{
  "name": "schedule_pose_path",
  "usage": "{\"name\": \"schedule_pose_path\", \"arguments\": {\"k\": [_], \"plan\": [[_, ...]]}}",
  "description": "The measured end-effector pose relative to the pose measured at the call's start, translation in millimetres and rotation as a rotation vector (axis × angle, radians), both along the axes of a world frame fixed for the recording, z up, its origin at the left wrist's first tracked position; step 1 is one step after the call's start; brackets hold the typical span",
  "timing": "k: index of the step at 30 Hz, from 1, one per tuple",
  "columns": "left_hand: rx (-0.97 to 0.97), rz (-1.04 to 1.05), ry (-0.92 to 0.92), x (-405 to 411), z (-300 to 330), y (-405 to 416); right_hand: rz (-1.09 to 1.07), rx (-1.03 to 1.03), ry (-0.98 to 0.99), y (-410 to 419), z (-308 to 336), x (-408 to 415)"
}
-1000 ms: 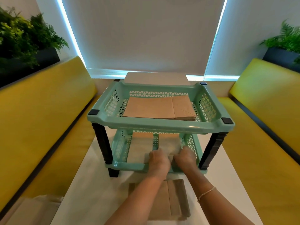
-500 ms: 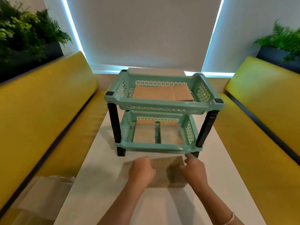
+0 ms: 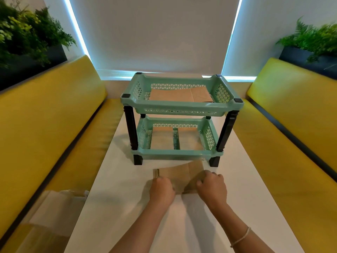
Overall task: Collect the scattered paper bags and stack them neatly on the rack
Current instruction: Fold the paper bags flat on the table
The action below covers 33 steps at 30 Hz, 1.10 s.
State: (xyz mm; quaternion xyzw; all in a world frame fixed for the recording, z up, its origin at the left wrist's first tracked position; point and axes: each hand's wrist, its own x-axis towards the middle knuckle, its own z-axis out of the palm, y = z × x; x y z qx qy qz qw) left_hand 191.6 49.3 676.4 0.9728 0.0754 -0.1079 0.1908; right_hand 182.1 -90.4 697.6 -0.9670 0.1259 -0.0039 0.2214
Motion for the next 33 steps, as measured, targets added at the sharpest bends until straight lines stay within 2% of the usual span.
{"name": "schedule_pose_path", "arguments": {"k": [10,24,27,30,33], "plan": [[0.020,-0.012,-0.041,-3,-3,1,0.083,-0.164,-0.157,15,-3,-7],[0.038,-0.050,-0.076,-1,-9,3,0.160,-0.229,-0.160,24,6,-10],[0.051,-0.050,-0.092,-1,-10,2,0.186,-0.112,-0.145,25,8,-10],[0.022,-0.035,-0.092,0,-12,3,0.120,0.171,-0.109,25,12,-9],[-0.160,0.101,-0.085,2,-11,8,0.000,0.399,0.009,16,16,-2]]}}
